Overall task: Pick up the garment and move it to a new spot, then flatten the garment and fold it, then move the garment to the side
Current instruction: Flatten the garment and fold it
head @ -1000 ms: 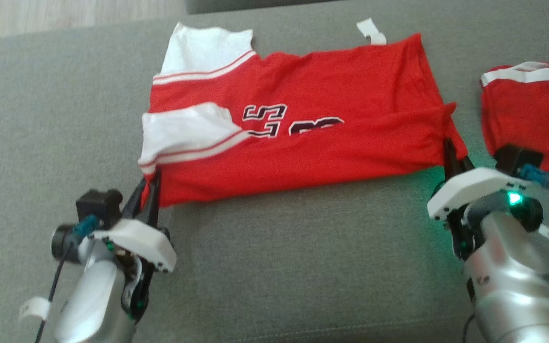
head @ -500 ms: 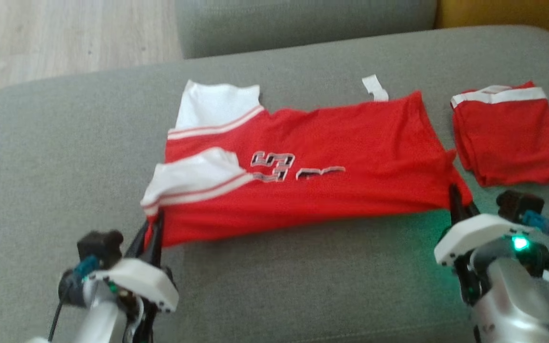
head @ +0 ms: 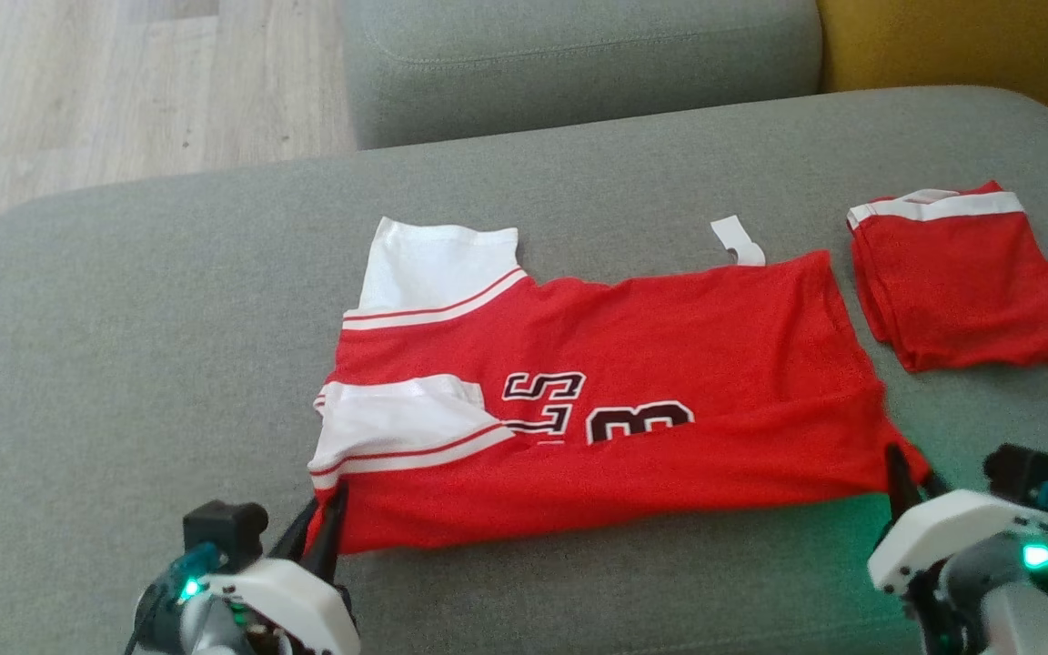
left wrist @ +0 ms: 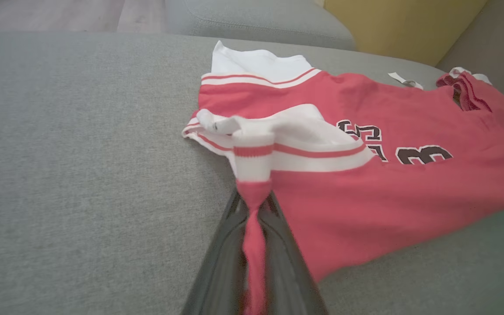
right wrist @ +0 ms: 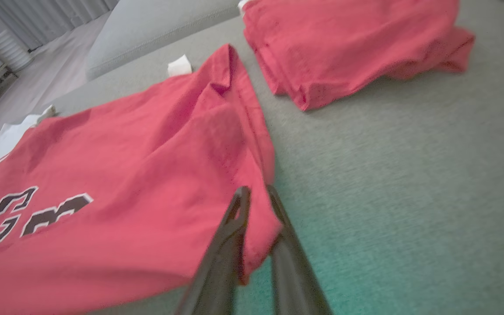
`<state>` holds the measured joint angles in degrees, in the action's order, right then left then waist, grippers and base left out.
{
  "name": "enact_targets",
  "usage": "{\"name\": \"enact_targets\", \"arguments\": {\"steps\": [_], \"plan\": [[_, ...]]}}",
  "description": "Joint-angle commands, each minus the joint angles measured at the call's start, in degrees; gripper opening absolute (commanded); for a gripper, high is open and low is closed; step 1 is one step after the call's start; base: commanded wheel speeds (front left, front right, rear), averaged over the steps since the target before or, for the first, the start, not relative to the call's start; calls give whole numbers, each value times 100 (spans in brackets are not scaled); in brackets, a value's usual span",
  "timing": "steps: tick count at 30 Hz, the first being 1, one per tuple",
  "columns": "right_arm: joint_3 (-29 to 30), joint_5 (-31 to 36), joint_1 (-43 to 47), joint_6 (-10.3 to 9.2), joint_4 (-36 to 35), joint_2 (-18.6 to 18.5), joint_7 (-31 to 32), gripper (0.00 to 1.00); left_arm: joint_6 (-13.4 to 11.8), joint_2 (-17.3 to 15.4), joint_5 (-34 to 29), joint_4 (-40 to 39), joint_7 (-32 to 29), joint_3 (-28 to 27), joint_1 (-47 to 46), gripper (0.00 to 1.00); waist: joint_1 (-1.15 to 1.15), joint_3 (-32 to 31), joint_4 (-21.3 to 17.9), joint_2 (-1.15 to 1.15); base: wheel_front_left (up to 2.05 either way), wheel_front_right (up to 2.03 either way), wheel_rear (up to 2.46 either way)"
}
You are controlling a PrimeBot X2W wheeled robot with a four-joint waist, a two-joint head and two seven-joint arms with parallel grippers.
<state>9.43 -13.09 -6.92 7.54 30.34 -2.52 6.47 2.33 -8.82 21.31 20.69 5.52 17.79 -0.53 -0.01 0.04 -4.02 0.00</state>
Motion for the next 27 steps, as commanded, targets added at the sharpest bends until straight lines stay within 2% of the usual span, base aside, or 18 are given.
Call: {"name": "enact_targets", "arguments": {"steps": [1, 5, 8, 12, 15, 20, 22, 27], "plan": [[-80, 6, -133, -5, -343, -36, 5, 100, -105, -161, -94, -191, 61, -208, -246, 100, 1, 31, -13, 0, 0, 0, 0], [-29, -7, -139, -5, -740, -36, 48, 100, -285, -206, -195, -219, 299, -307, -426, 100, 1, 150, -44, 0, 0, 0, 0], [15, 111, -162, -5, -898, -36, 20, 100, -302, -236, -215, -274, 444, -356, -574, 100, 1, 237, -55, 0, 0, 0, 0], [15, 149, -343, -5, -1194, -36, -101, 100, -207, -355, -266, -482, 663, -433, -1049, 100, 1, 491, -78, 0, 0, 0, 0], [-8, 179, -596, -5, -1397, -36, -194, 100, -44, -466, -257, -612, 659, -457, -1569, 100, 1, 733, -117, 0, 0, 0, 0], [-176, 320, -1201, -5, -1614, -36, -154, 100, 352, -806, -177, -375, 67, -279, -2834, 100, 1, 1260, -267, 0, 0, 0, 0], [-230, 359, -1478, -5, -1677, -36, -108, 100, 472, -935, 110, -101, -384, -100, -3471, 100, 1, 1523, -326, 0, 0, 0, 0], [-451, 474, -2061, -5, -1767, -36, -125, 100, 512, -1587, 837, 559, -1553, 986, -4983, 100, 1, 2058, -537, 0, 0, 0, 0]]}}
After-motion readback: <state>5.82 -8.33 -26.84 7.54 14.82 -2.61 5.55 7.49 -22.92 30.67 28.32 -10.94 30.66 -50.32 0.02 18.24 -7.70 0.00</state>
